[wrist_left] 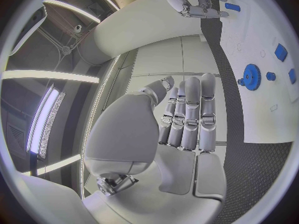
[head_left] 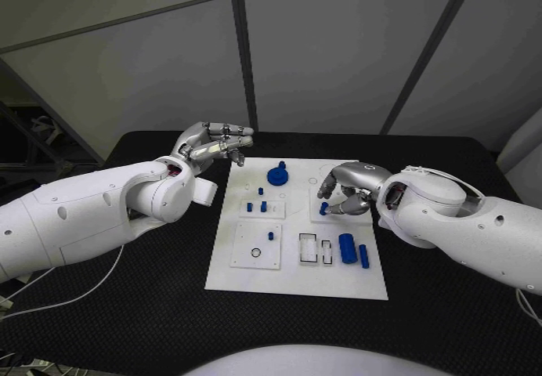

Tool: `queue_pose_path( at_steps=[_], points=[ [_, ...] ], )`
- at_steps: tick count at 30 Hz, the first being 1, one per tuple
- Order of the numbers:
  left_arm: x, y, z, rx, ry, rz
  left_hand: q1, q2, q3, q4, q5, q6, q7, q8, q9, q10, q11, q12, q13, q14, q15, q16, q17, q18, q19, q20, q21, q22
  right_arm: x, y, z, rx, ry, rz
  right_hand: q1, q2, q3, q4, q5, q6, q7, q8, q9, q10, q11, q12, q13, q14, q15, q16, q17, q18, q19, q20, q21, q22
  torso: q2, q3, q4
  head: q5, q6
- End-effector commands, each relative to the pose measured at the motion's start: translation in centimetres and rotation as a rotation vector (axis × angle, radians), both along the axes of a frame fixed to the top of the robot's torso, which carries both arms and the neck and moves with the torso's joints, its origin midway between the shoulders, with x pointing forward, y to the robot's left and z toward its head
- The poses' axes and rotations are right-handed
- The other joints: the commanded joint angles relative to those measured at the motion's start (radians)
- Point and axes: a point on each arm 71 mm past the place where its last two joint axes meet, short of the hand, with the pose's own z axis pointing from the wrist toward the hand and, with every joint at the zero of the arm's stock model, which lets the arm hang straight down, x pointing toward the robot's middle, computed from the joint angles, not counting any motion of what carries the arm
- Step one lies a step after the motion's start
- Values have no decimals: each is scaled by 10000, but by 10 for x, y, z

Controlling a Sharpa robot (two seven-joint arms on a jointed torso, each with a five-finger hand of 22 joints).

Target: Assemble the parts on the task board

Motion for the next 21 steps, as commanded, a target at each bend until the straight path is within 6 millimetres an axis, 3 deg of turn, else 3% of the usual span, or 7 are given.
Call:
queue_pose_path(
  at_steps=[1, 13, 21],
  points=[
    [0, -1, 1, -72, -45, -113, -17, 88, -46, -30, 11, -13, 64, 10, -11, -78, -19, 50, 0, -68, 34, -29, -16, -183, -59, -21, -47, -10, 0, 2, -1, -283, 106, 100, 49, 93, 137, 53, -8, 171, 14, 91, 22, 302, -44, 102, -7, 147, -95, 44, 24, 9, 136, -23, 109, 142, 1, 4, 1, -7, -1],
    [0, -2, 1, -68, -21, -124, -19, 101, -52, -28, 6, -8, 61, 17, -8, -79, -21, 69, 3, -73, 35, -29, -22, -181, -63, -16, -55, -12, 2, 7, -7, -560, 330, 193, 150, 164, 590, 142, -98, 785, -52, 220, 73, 1179, -207, 74, -20, 196, -245, 108, 129, -52, 359, -132, 341, 451, 8, 3, -2, -6, -25],
    [0, -1, 1, -53, -9, -97, -19, 101, -52, -28, 6, -8, 61, 17, -8, -79, -21, 69, 3, -73, 35, -29, -22, -181, -63, -16, -55, -12, 4, 5, -10, -865, 324, 84, 179, 162, 648, 132, -101, 831, -64, 221, 73, 1231, -228, 36, -22, 198, -255, 111, 133, -55, 369, -147, 356, 470, -2, -3, 2, -2, -60]
  ],
)
